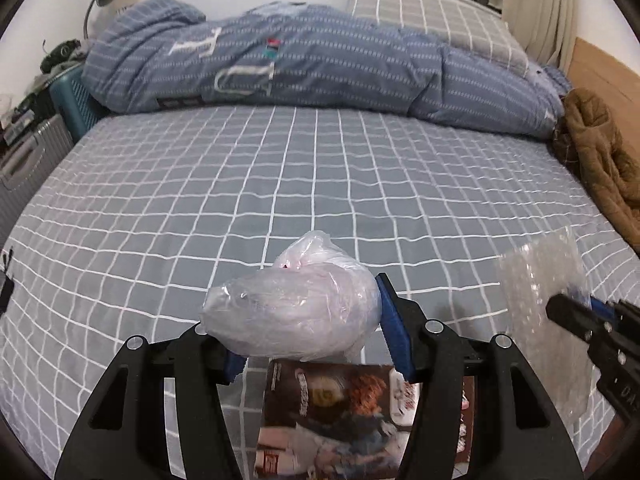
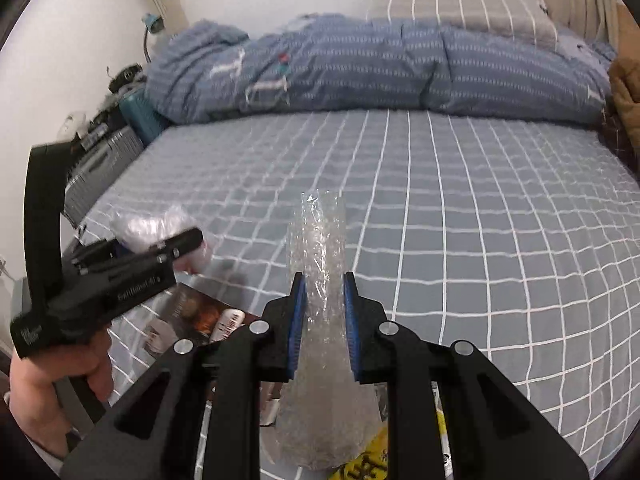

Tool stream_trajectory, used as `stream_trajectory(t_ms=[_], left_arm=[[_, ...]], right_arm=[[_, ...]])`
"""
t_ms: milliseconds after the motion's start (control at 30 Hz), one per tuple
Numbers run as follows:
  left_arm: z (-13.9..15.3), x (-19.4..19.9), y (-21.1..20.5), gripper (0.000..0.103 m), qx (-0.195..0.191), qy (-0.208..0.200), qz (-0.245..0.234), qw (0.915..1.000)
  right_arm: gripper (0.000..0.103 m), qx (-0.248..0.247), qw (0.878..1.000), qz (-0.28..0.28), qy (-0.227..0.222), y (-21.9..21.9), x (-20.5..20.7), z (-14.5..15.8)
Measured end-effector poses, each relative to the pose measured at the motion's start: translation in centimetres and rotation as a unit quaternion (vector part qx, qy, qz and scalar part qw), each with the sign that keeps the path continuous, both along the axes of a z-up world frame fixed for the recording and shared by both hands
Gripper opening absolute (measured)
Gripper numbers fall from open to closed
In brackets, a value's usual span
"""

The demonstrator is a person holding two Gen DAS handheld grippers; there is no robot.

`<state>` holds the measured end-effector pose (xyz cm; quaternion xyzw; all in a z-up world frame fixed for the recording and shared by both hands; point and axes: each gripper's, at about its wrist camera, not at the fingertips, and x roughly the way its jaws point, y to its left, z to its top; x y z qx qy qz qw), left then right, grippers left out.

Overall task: Collect trash
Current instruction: 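Carry the plastic bag and bubble wrap over the black trash bin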

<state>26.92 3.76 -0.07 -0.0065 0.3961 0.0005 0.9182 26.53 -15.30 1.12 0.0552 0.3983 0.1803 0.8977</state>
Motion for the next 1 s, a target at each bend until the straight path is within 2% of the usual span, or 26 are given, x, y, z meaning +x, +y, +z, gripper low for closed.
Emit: stream_trajectory(t_ms=[200,367,600,700,1000], left_arm=[[1.8,-3.2,-0.9,0.055,0.0,-0.016,-0.004,0.9999],[2.7,-6.1,-1.1,0.055,-0.009,-0.019,-0.003,0.9998],[3.2,-9.5,-1.6,0.055,-0.018,-0.016,-0.004,0.9997],[3.1,-11.5,-2.4,0.055,0.004,-0.023,0.0,0.9997],[2.8,-16.0,-2.2,0.055,-0.025,-0.01,0.0,0.9996]], right_arm=[[0.018,0.009,1.0,0.005,-0.02,0.0,-2.1,2.5],[0.018,0.007,1.0,0.009,-0.02,-0.1,-4.7,3.6],[0.018,0.005,1.0,0.003,-0.015,-0.5,-7.8,4.1],[0.018,0.002,1.0,0.003,-0.017,-0.5,-9.2,4.1],[0.018,-0.005,1.0,-0.005,-0.01,-1.3,-13.8,3.8]])
